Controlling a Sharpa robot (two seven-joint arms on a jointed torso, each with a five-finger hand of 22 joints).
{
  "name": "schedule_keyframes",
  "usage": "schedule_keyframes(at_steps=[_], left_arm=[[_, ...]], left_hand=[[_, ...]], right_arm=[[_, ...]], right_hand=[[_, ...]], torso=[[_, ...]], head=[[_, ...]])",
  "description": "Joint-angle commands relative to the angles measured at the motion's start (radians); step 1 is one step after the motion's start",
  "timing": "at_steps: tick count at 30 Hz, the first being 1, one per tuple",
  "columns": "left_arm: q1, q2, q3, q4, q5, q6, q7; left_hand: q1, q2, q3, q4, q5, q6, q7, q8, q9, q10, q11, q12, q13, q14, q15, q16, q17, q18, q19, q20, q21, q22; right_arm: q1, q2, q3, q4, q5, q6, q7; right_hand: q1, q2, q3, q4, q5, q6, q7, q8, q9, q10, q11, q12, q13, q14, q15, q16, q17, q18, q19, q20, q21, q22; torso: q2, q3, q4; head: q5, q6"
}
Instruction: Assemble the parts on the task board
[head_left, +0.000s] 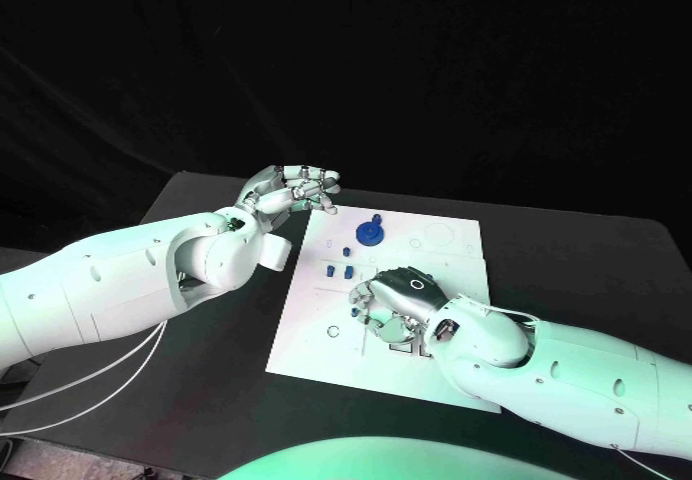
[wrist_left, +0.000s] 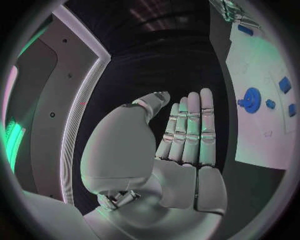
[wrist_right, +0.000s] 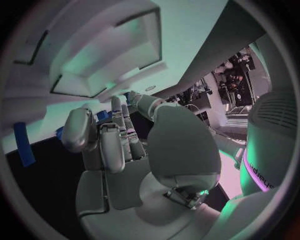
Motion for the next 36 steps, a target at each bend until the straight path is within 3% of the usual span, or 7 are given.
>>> schedule_keyframes(at_steps=[1, 7, 13, 17, 21, 28, 36], left_arm=[[0.0, 0.0, 0.001, 0.002, 0.005, 0.015, 0.003], [0.0, -0.003, 0.001, 0.002, 0.005, 0.016, 0.002], [0.0, -0.005, 0.001, 0.002, 0.005, 0.018, 0.002], [0.0, -0.006, 0.001, 0.002, 0.005, 0.019, 0.002], [0.0, -0.004, 0.0, 0.0, 0.005, 0.021, 0.002], [0.0, -0.002, 0.0, -0.003, 0.005, 0.023, 0.001], [0.0, -0.002, 0.0, -0.003, 0.005, 0.024, 0.002]], left_hand=[[0.009, 0.001, -0.001, -0.003, 0.003, -0.004, 0.005, -0.005, -0.001, -0.002, 0.005, -0.005, 0.001, -0.002, 0.003, -0.004, -0.002, 0.002, 0.006, 0.002, -0.003, -0.002], [0.009, 0.001, -0.001, -0.003, 0.003, -0.004, 0.005, -0.005, -0.001, -0.002, 0.005, -0.005, 0.001, -0.002, 0.003, -0.004, -0.002, 0.002, 0.006, 0.002, -0.003, -0.002], [0.009, 0.001, -0.001, -0.003, 0.003, -0.004, 0.005, -0.005, -0.001, -0.002, 0.005, -0.005, 0.001, -0.002, 0.003, -0.004, -0.002, 0.002, 0.006, 0.002, -0.003, -0.002], [0.009, 0.002, -0.003, -0.004, 0.003, -0.004, 0.005, -0.005, -0.002, -0.003, 0.005, -0.005, 0.002, -0.002, 0.003, -0.004, -0.002, 0.002, 0.006, 0.002, -0.004, -0.002], [0.009, 0.002, -0.003, -0.004, 0.003, -0.004, 0.005, -0.005, -0.002, -0.003, 0.005, -0.005, 0.002, -0.002, 0.003, -0.004, -0.002, 0.002, 0.006, 0.002, -0.004, -0.002], [0.009, 0.002, -0.003, -0.004, 0.003, -0.004, 0.005, -0.005, -0.002, -0.003, 0.005, -0.005, 0.002, -0.002, 0.003, -0.004, -0.002, 0.002, 0.006, 0.002, -0.004, -0.002], [0.009, 0.002, -0.004, -0.004, 0.003, -0.003, 0.005, -0.005, -0.002, -0.002, 0.005, -0.005, 0.002, -0.002, 0.003, -0.004, -0.003, 0.002, 0.007, 0.003, -0.005, -0.002]], right_arm=[[0.001, -0.021, 0.001, 0.023, -0.004, -0.034, -0.01], [0.023, -0.078, 0.011, 0.069, 0.002, -0.044, -0.017], [0.08, -0.154, 0.022, 0.09, 0.069, 0.016, -0.022], [0.116, -0.192, 0.026, 0.088, 0.11, 0.075, -0.02], [0.15, -0.23, 0.029, 0.085, 0.143, 0.16, -0.018], [0.165, -0.248, 0.03, 0.075, 0.156, 0.254, -0.015], [0.165, -0.238, 0.028, 0.06, 0.156, 0.282, -0.01]], right_hand=[[-0.002, -0.01, -0.007, 0.001, 0.005, -0.004, -0.004, -0.004, -0.001, -0.008, 0.0, 0.001, 0.0, 0.036, 0.007, 0.0, -0.003, 0.002, -0.001, 0.006, -0.004, 0.014], [-0.001, -0.011, -0.007, 0.0, 0.005, 0.001, -0.005, -0.003, -0.001, -0.009, -0.001, 0.002, -0.001, 0.035, 0.007, -0.001, -0.004, 0.002, 0.0, 0.007, -0.002, 0.015], [-0.01, -0.027, -0.023, 0.003, 0.006, 0.002, -0.008, -0.005, -0.003, -0.034, 0.0, -0.005, -0.01, 0.029, 0.008, -0.011, -0.024, 0.008, -0.013, 0.009, -0.031, 0.0], [-0.023, -0.045, -0.088, 0.015, 0.043, -0.016, -0.013, -0.02, -0.011, -0.095, 0.002, -0.014, -0.03, 0.018, 0.011, -0.026, -0.052, 0.019, -0.042, 0.013, -0.09, -0.03], [0.003, -0.024, -0.213, 0.032, 0.066, -0.028, -0.017, -0.035, -0.018, -0.131, 0.007, 0.01, -0.049, 0.012, 0.011, -0.032, -0.066, 0.024, -0.055, 0.017, -0.132, -0.05], [0.037, -0.003, -0.291, 0.044, 0.073, -0.038, -0.019, -0.047, -0.026, -0.16, 0.009, 0.024, -0.063, 0.007, 0.017, -0.041, -0.082, 0.028, -0.061, 0.018, -0.159, -0.062], [0.056, 0.014, -0.302, 0.047, 0.07, -0.028, -0.013, -0.046, -0.027, -0.141, 0.004, 0.047, -0.065, 0.011, 0.012, -0.038, -0.079, 0.026, -0.048, 0.015, -0.146, -0.054]], torso=[[0.0, 0.0007, -0.0005], [-0.001, 0.0001, -0.0012], [-0.001, -0.0005, -0.0018], [-0.002, -0.0009, -0.0026], [0.0, -0.0001, -0.0006], [0.001, 0.001, -0.0004], [0.001, -0.0004, 0.0018]], head=[[-0.002, 0.002], [-0.009, 0.009], [-0.029, 0.022], [-0.04, 0.027], [-0.045, 0.032], [-0.047, 0.032], [-0.048, 0.031]])
